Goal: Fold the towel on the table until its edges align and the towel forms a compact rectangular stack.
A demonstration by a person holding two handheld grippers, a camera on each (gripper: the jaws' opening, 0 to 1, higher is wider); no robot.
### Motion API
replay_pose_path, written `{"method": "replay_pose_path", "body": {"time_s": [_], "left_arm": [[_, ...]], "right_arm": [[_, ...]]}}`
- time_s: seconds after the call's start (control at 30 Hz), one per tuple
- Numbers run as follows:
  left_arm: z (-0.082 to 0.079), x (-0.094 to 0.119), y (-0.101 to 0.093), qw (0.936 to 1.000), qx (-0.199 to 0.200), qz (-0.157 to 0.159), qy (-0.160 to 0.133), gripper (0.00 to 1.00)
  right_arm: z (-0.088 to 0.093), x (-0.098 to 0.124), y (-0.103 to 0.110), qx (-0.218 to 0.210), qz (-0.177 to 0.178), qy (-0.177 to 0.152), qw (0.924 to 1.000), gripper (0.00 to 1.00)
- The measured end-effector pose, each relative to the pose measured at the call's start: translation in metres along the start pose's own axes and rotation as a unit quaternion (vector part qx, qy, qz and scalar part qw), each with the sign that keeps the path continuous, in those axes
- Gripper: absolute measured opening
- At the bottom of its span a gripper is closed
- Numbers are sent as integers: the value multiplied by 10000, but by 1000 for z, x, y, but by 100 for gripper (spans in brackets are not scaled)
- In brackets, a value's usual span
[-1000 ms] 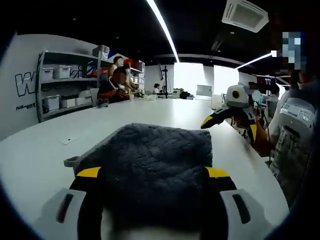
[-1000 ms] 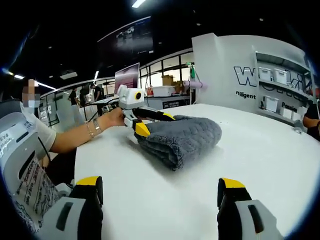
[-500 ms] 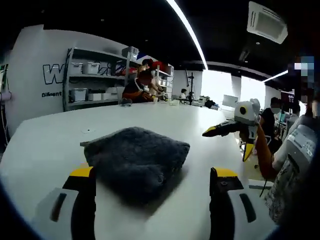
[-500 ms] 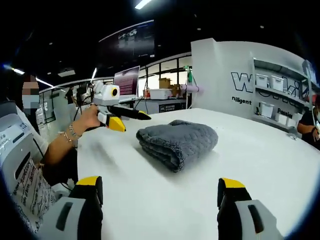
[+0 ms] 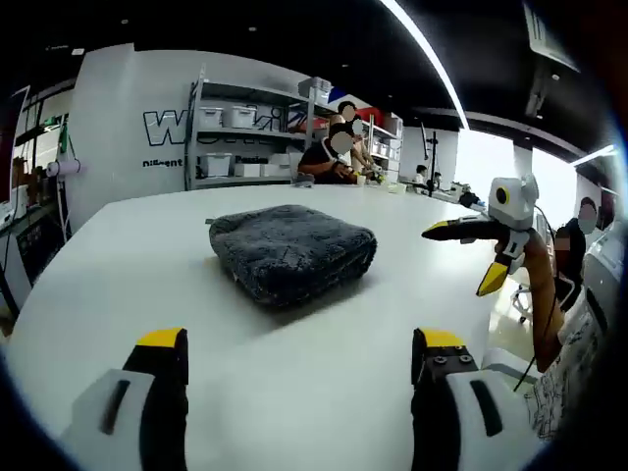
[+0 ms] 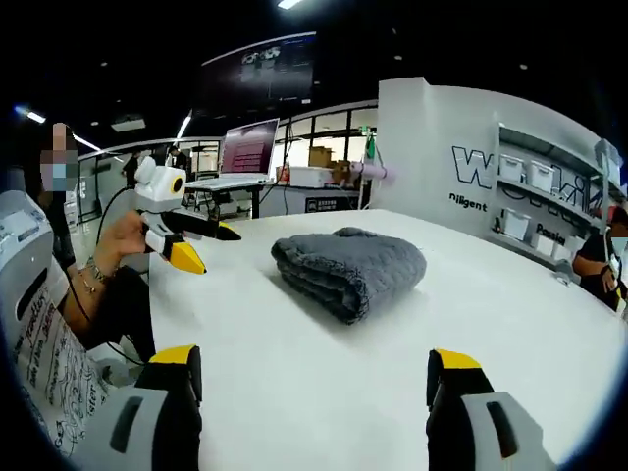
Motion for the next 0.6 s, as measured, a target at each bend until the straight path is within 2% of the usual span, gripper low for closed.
{"method": "replay_pose_path", "body": {"time_s": [0.27, 0.4, 0.6], "left_arm": [[8, 6, -7, 10000, 24, 62, 37, 99], [15, 6, -9, 9999, 82, 114, 48, 99], [17, 12, -10, 9997, 207, 121, -73, 99]], "right_arm": [[2, -1, -6, -74, 166, -7, 9998, 99], [8, -5, -3, -198, 103, -30, 9997, 99], [13, -5, 0, -297, 136, -38, 9995, 99]]}}
Point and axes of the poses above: the point that each gripper's makers call its tool centre point, and the gripper's own axes: x roughly backward along the fingers, y roughly to its left, z roughly out of its underside, the point moved 8 cm from there along x, roughly backward along the fingers, and after that the axes turned 5 degrees about -z, right-handed, at the moved point
